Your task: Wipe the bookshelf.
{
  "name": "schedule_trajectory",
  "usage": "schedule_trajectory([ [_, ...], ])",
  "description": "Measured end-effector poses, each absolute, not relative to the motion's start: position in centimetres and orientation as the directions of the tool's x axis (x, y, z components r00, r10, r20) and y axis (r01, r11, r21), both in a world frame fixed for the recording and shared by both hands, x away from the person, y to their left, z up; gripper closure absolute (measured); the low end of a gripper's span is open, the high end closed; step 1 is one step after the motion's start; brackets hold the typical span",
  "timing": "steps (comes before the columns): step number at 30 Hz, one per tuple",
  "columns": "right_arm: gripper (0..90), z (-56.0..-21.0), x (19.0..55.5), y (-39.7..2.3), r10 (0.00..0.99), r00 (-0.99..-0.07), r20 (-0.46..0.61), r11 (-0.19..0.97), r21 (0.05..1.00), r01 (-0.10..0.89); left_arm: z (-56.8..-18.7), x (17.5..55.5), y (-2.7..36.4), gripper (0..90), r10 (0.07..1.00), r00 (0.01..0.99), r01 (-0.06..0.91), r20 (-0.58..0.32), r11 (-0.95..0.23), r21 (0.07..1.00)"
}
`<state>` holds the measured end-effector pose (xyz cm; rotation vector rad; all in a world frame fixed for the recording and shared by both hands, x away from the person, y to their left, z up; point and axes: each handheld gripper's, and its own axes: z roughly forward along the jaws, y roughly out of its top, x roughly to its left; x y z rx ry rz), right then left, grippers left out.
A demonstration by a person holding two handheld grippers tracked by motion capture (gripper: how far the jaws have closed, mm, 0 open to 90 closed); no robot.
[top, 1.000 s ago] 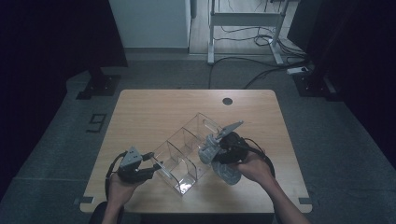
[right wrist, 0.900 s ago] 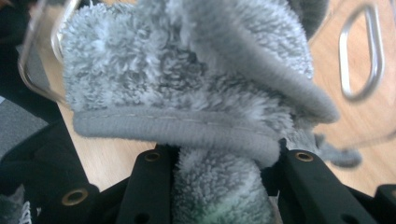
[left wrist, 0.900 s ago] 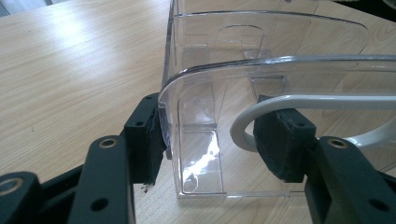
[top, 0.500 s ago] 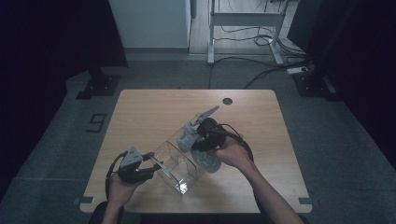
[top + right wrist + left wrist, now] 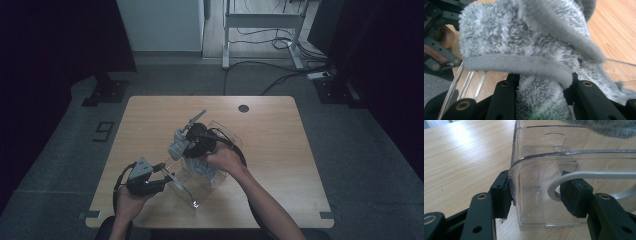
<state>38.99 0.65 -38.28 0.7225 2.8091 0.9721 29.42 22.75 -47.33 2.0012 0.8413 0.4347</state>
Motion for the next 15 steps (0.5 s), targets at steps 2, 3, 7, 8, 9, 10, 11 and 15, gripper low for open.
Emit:
schedule_trajectory([
  [2, 63.6, -38.7, 39.2, 1.1, 0.457, -0.886, 0.077, 0.693, 0.594, 0.409, -47.3, 29.4, 22.7, 44.5, 0.706, 0.708, 0.393, -0.022, -0.368, 0.843],
  [3, 63.6, -39.0, 39.2, 1.4, 0.456, -0.886, 0.078, 0.696, 0.589, 0.410, -47.3, 29.4, 22.7, 44.5, 0.707, 0.707, 0.393, -0.022, -0.368, 0.843],
  [7, 63.7, -40.0, 39.4, 2.1, 0.457, -0.887, 0.063, 0.720, 0.560, 0.410, -47.3, 29.4, 22.7, 44.5, 0.706, 0.708, 0.392, -0.020, -0.369, 0.843],
  [8, 64.0, -40.3, 39.4, 2.3, 0.460, -0.886, 0.054, 0.729, 0.547, 0.412, -47.3, 29.4, 22.7, 44.5, 0.705, 0.709, 0.392, -0.019, -0.371, 0.842],
  [9, 64.5, -40.7, 39.4, 2.5, 0.465, -0.884, 0.039, 0.739, 0.533, 0.412, -47.3, 29.4, 22.7, 44.5, 0.705, 0.708, 0.392, -0.020, -0.370, 0.842],
  [10, 65.0, -40.9, 39.5, 2.6, 0.468, -0.883, 0.038, 0.742, 0.526, 0.416, -47.3, 29.4, 22.7, 44.5, 0.706, 0.708, 0.394, -0.021, -0.369, 0.842],
  [11, 65.4, -41.0, 39.5, 2.7, 0.470, -0.881, 0.042, 0.738, 0.529, 0.419, -47.3, 29.4, 22.7, 44.5, 0.706, 0.708, 0.394, -0.021, -0.369, 0.842],
  [15, 65.8, -41.0, 39.4, 2.6, 0.468, -0.883, 0.034, 0.743, 0.527, 0.413, -47.3, 29.4, 22.7, 44.6, 0.706, 0.708, 0.394, -0.021, -0.370, 0.841],
])
